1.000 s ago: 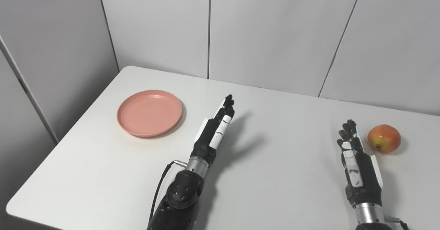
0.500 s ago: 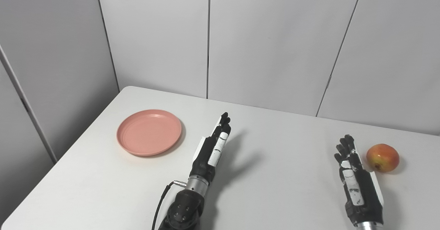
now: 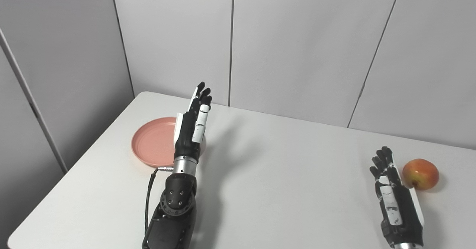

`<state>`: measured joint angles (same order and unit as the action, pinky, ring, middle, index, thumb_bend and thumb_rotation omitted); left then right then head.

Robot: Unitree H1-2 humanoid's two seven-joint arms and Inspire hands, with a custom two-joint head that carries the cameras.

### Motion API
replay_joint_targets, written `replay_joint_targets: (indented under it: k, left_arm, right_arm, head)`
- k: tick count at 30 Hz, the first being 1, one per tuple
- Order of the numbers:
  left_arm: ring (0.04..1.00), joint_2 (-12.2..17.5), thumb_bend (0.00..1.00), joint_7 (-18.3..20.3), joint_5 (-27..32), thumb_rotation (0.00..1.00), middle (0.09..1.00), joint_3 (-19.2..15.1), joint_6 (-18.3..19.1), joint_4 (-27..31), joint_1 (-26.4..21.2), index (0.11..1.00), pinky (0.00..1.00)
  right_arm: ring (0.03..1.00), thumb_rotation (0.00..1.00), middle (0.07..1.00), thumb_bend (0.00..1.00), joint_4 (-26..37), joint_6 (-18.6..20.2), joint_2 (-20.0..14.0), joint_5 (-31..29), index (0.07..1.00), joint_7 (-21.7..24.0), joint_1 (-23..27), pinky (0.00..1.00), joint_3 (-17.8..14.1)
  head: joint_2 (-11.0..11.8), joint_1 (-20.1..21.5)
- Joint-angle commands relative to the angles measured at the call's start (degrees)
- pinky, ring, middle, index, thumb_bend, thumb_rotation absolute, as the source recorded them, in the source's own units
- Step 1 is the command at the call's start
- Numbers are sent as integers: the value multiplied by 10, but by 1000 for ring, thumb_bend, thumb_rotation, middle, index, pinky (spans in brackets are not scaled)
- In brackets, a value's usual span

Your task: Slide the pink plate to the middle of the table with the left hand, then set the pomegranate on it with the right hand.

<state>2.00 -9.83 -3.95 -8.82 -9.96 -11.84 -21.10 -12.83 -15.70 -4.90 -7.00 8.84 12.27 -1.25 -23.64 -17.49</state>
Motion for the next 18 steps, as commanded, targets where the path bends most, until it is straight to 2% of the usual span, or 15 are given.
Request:
replay_joint_targets:
  k: [1, 3, 6, 11, 13, 18]
  left_arm:
    - [891, 22, 665, -7, 5, 1000, 905, -11, -14, 11, -33, 897, 866]
    - [874, 32, 667, -7, 21, 1000, 885, -25, -23, 8, -38, 881, 841]
    - [869, 44, 664, -13, 27, 1000, 876, -36, -39, -3, -41, 868, 856]
    - [819, 65, 702, -37, 15, 1000, 831, -55, -55, -11, -43, 825, 789]
    - [800, 74, 687, -51, 5, 1000, 814, -60, -65, -17, -43, 811, 762]
    - [765, 100, 712, -77, -24, 1000, 773, -70, -54, -31, -40, 763, 738]
  right_arm:
    - [1000, 852, 1000, 566, -20, -20, -15, -9, 1000, 9, -17, 1000, -8]
    - [1000, 844, 1000, 556, -19, -20, -14, -13, 1000, 10, -17, 1000, -9]
    - [1000, 838, 1000, 539, -17, -19, -14, -13, 1000, 9, -18, 1000, -9]
    - [1000, 860, 1000, 532, -14, -16, -16, -5, 1000, 8, -19, 1000, -7]
    - [1000, 866, 1000, 522, -13, -15, -17, -6, 1000, 9, -20, 1000, -8]
    - [1000, 841, 1000, 504, -7, -4, -16, -17, 1000, 12, -21, 1000, -10]
  head:
    - [-2, -3]
    - [-1, -5]
    - [3, -7]
    - [6, -11]
    - [8, -15]
    - [12, -23]
